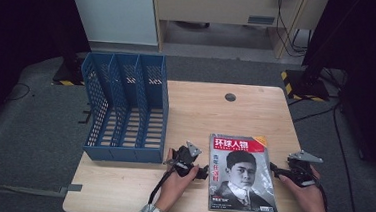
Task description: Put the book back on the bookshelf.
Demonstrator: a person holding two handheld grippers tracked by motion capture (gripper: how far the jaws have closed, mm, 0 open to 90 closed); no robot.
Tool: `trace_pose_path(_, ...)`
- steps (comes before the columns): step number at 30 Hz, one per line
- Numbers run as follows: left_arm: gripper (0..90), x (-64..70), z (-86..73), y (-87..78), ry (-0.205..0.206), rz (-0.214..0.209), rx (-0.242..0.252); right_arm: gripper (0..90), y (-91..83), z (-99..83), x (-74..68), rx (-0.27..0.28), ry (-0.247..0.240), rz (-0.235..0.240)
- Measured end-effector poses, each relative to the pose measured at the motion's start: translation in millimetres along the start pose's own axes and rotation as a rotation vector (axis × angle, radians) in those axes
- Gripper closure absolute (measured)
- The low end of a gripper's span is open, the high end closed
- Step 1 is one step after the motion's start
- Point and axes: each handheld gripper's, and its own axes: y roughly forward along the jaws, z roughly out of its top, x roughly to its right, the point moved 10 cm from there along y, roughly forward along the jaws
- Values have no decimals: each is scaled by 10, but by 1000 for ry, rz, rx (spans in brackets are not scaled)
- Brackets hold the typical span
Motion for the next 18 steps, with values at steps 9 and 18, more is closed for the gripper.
trace_pose_path(9, 61, 66, 46, -41, -2, -13, 36, 185, -165, 71, -63, 47, 22, 22)
trace_pose_path(18, 87, 362, 158, -162, 47, -84, 107, 85, -99, 74, -323, 26, -29, 130)
